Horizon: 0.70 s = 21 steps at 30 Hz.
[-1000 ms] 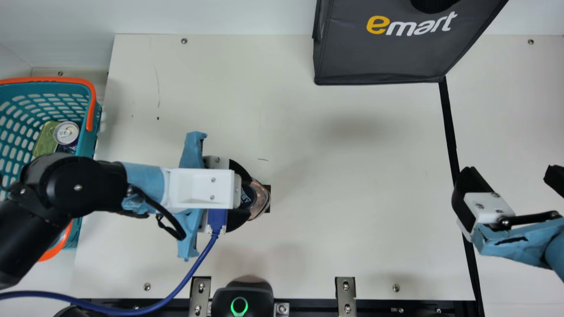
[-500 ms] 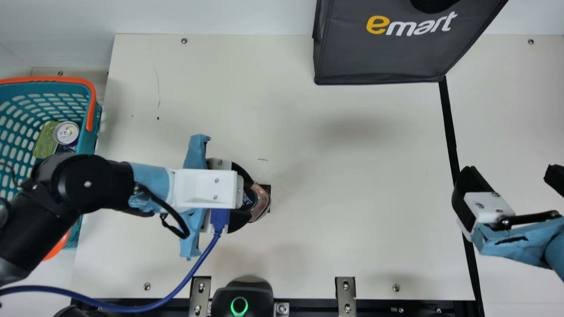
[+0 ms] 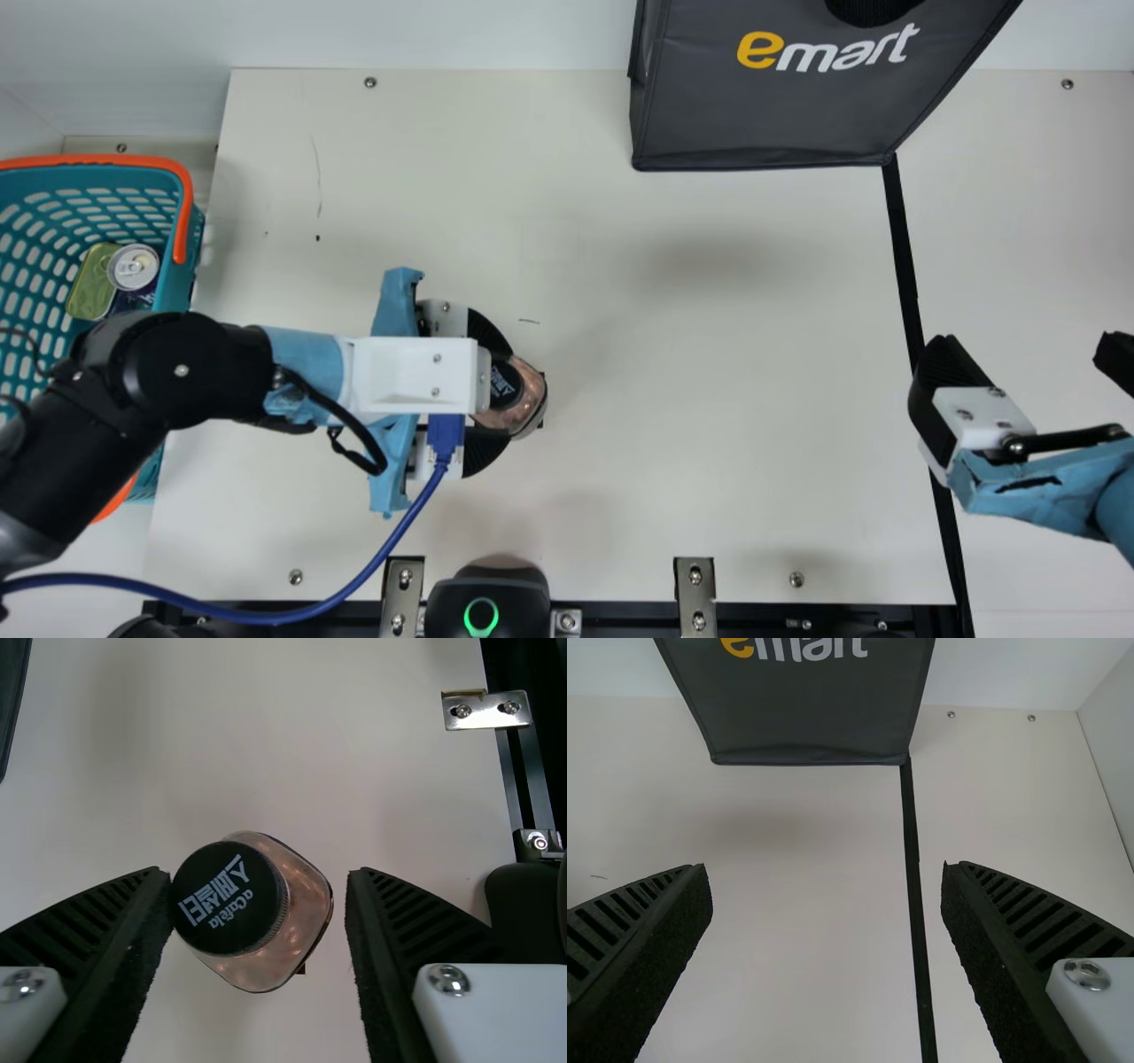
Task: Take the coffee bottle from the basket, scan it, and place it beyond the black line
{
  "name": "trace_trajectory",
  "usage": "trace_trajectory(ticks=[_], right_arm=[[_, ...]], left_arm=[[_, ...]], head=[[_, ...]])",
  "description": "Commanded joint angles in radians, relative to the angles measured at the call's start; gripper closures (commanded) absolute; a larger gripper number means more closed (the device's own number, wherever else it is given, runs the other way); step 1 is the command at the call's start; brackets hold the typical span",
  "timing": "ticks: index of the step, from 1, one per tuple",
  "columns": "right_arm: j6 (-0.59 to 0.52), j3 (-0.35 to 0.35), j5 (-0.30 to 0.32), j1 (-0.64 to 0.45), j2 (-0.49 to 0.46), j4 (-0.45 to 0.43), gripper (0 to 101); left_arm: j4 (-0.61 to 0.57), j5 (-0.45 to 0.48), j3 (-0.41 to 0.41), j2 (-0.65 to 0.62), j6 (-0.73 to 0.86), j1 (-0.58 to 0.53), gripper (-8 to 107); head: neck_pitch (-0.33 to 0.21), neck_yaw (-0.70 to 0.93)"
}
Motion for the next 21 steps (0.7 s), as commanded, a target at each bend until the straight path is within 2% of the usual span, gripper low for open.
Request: trace_trajectory(ticks=[1,13,21], right_arm=[[0.0,0.0,0.0,0.0,0.0,0.0,10],[0.0,0.0,0.0,0.0,0.0,0.0,10],[0.0,0.0,0.0,0.0,0.0,0.0,10]], left_arm=[[-0.002,-0.006,0.002,0.0,0.001,0.001,9],[0.006,-0.032,0.003,-0.021,-0.042,0.014,9],[0.032,-0.067,0.0,-0.065,-0.203,0.02,9]], head=[[-0.017,0.002],[-0.017,0.002],[-0.017,0.002]])
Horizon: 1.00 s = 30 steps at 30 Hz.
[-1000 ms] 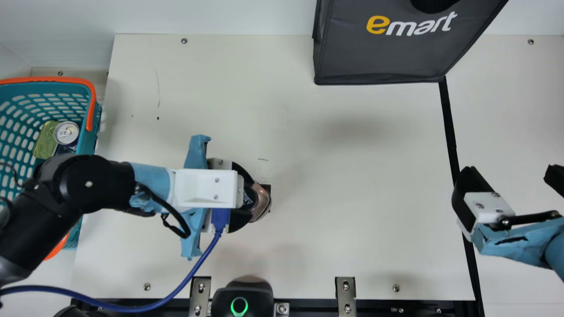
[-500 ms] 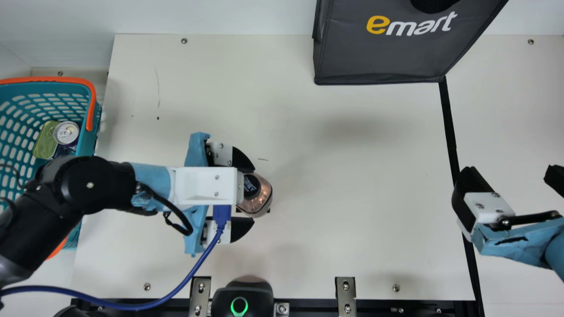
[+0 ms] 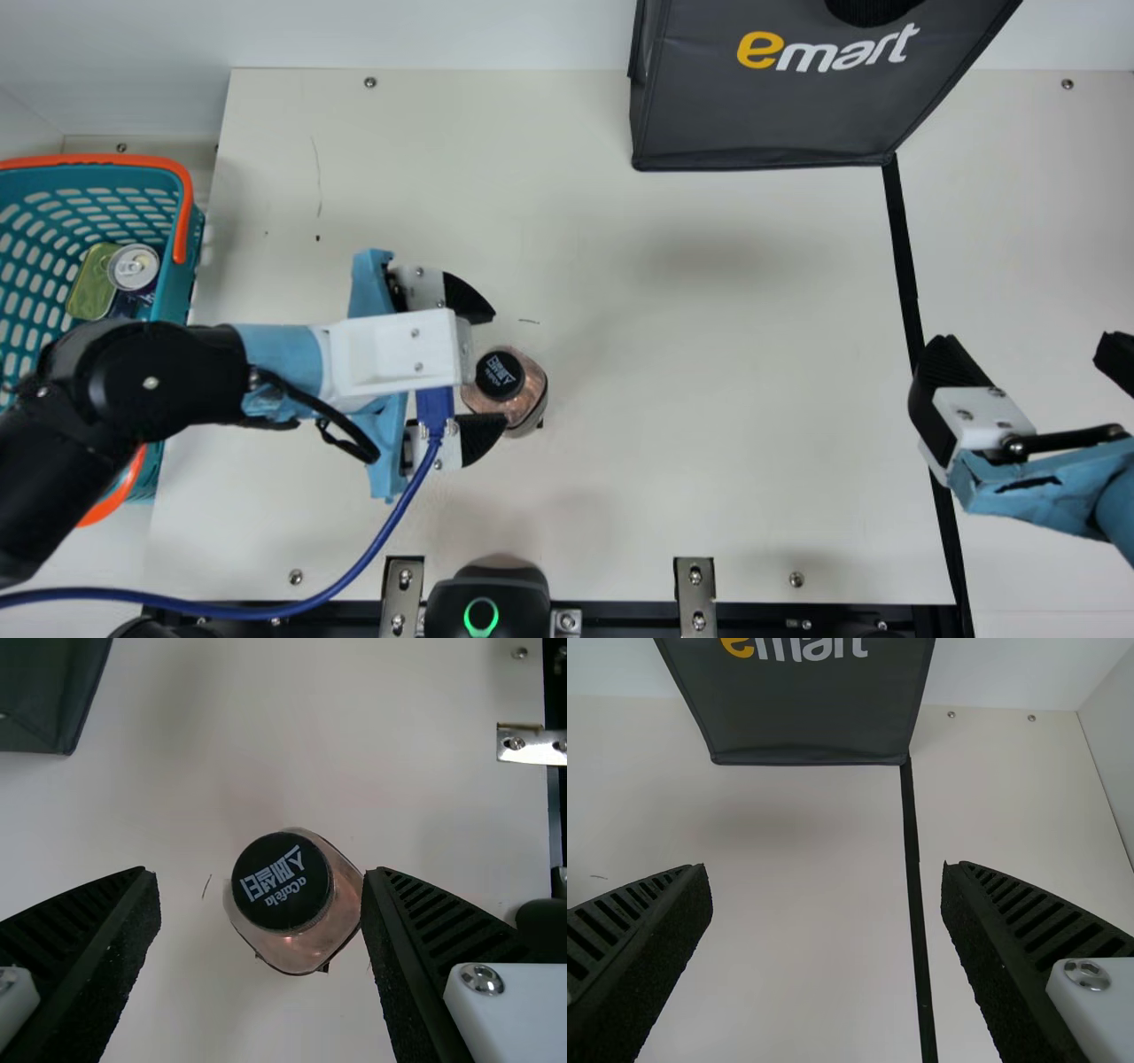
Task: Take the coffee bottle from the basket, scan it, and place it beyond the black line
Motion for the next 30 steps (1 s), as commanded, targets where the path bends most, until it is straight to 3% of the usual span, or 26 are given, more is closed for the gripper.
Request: trace_trajectory(ticks=[1,12,30], right_arm=[[0.0,0.0,0.0,0.0,0.0,0.0,10],[0.0,0.0,0.0,0.0,0.0,0.0,10],[0.0,0.0,0.0,0.0,0.0,0.0,10]], left_arm=[[0.008,-0.002,-0.002,-0.013,-0.076,-0.001,9],[0.1,-0.026,0.0,-0.126,-0.384,-0.026,9],[0.394,-0.12,0.042,-0.28,-0.77,0.011,9]], head=[[-0.017,0.002],[-0.017,0.002],[-0.017,0.002]])
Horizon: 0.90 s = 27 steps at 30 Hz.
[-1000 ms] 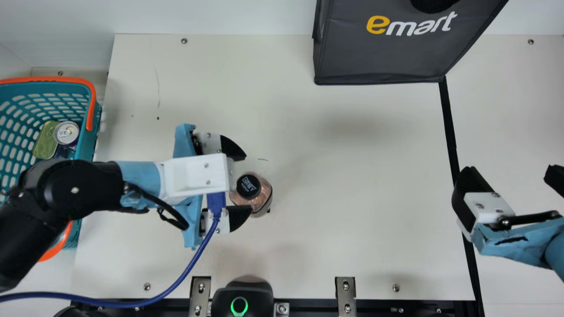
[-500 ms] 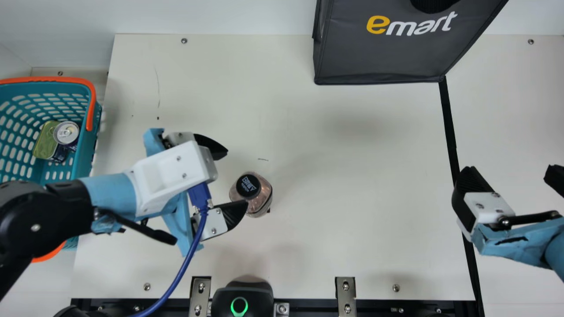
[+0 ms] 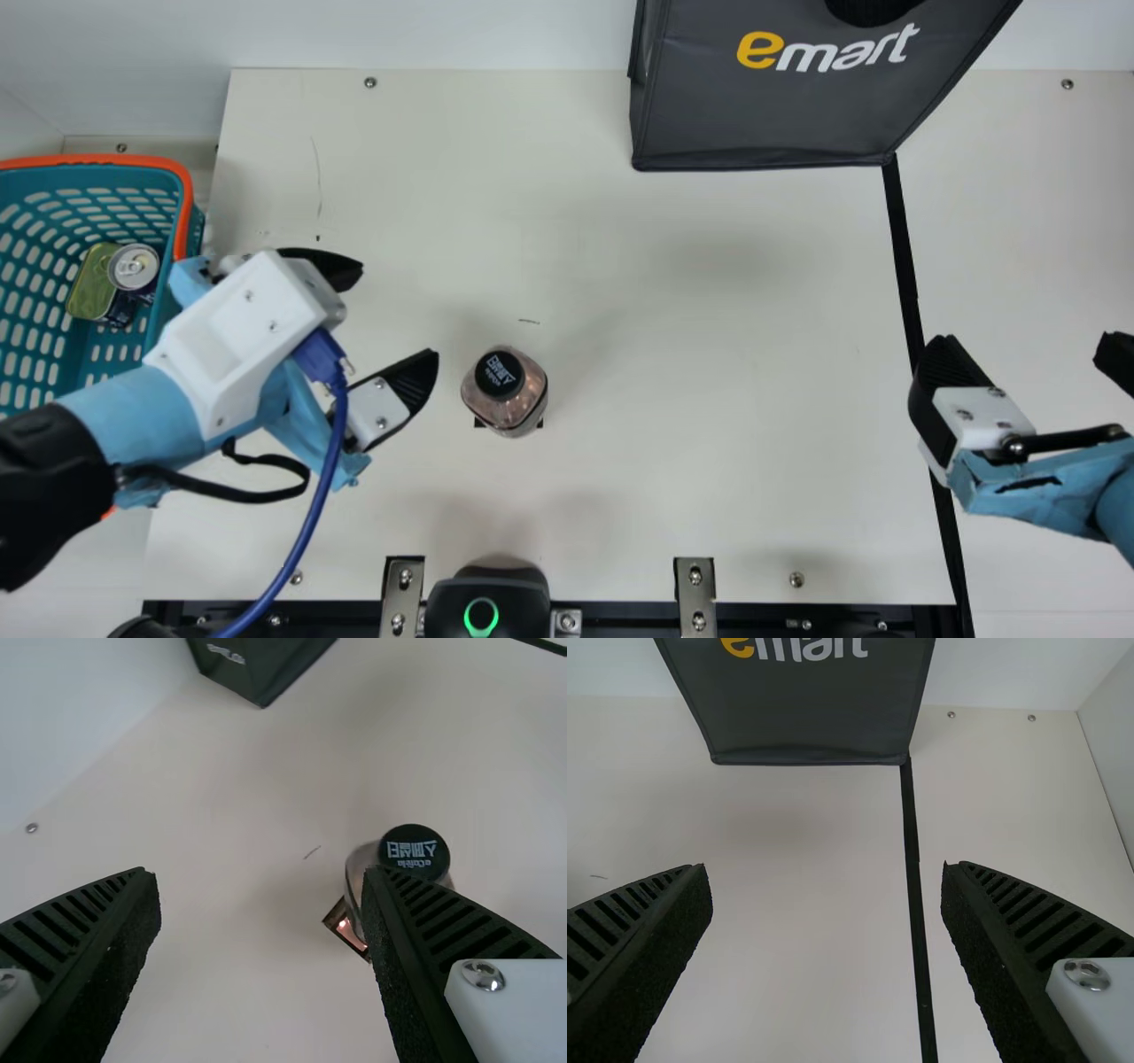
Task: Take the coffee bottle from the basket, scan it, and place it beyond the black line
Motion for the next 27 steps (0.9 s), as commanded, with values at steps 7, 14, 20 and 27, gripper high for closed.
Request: trace_trajectory(ticks=[7,14,20,27], right_arm=[[0.0,0.0,0.0,0.0,0.0,0.0,10],[0.0,0.0,0.0,0.0,0.0,0.0,10],[0.0,0.0,0.0,0.0,0.0,0.0,10],[0.0,0.0,-0.001,0.0,0.0,0.0,10]], left_arm=[[0.132,-0.008,0.013,-0.049,-0.166,0.008,9],[0.229,0.002,0.022,-0.086,-0.277,0.014,9],[0.293,0.034,0.029,-0.114,-0.37,0.007,9],[0.329,0.105,0.015,-0.128,-0.486,-0.025,9]], head=[[-0.017,0.002],[-0.017,0.002],[-0.017,0.002],[-0.017,0.002]])
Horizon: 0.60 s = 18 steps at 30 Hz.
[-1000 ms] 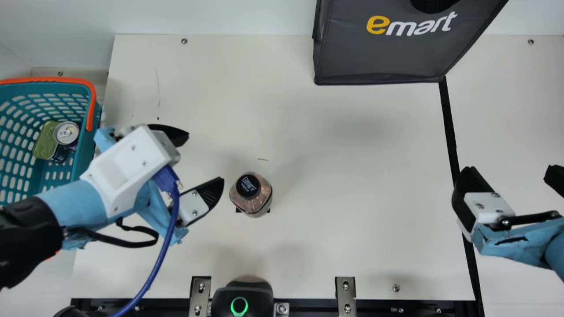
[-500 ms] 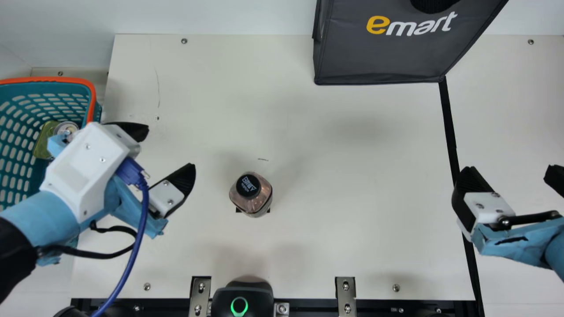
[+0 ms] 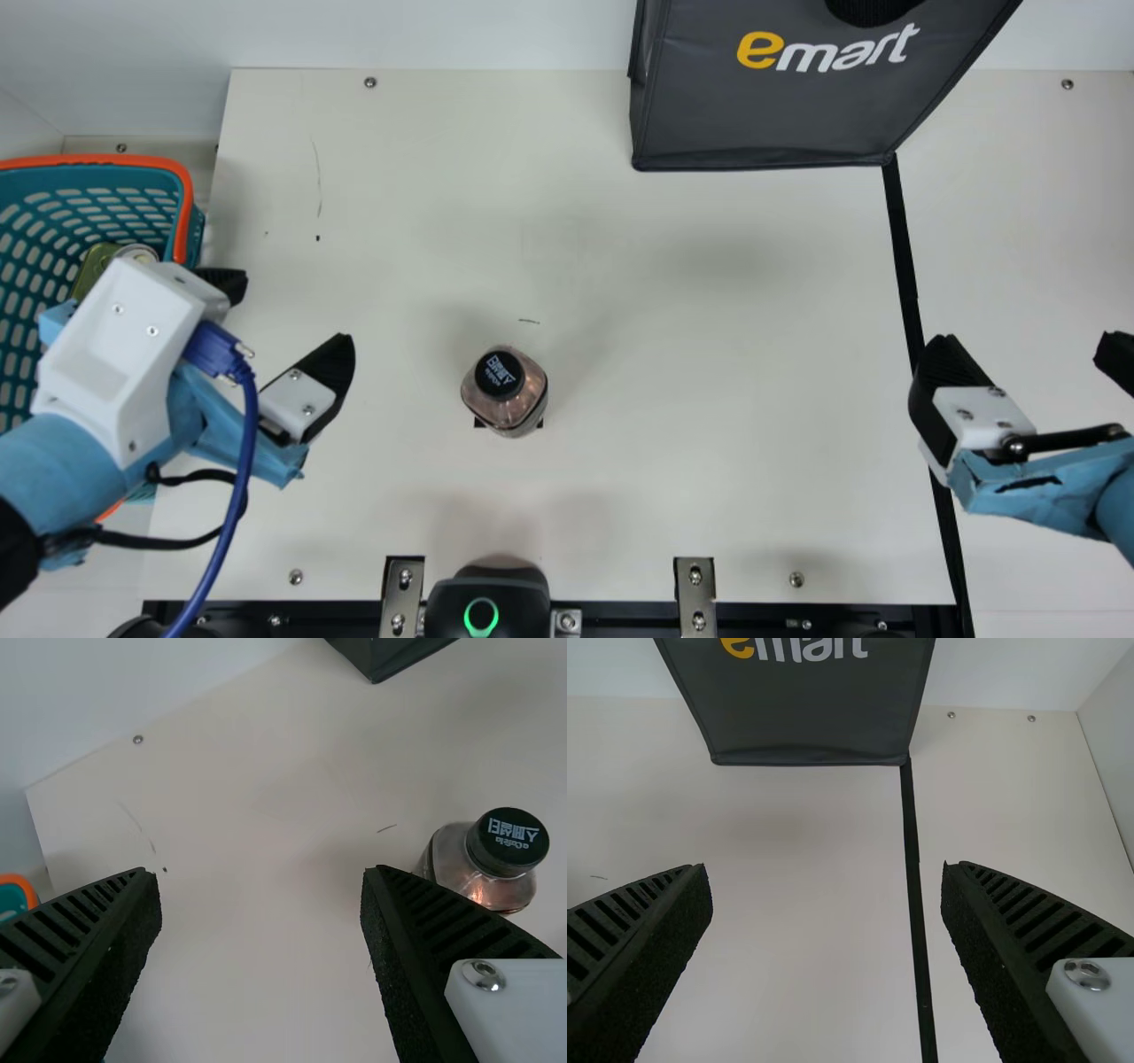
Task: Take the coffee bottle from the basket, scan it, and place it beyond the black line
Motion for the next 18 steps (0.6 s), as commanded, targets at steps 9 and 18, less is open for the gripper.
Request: trace_trajectory(ticks=[9,18], right_arm=[[0.0,0.0,0.0,0.0,0.0,0.0,10],[0.0,0.0,0.0,0.0,0.0,0.0,10]], left_arm=[[0.066,0.098,-0.056,0.011,-0.211,-0.101,9],[0.197,0.153,-0.085,0.036,-0.413,-0.258,9]], head=[[-0.017,0.002],[-0.017,0.002]])
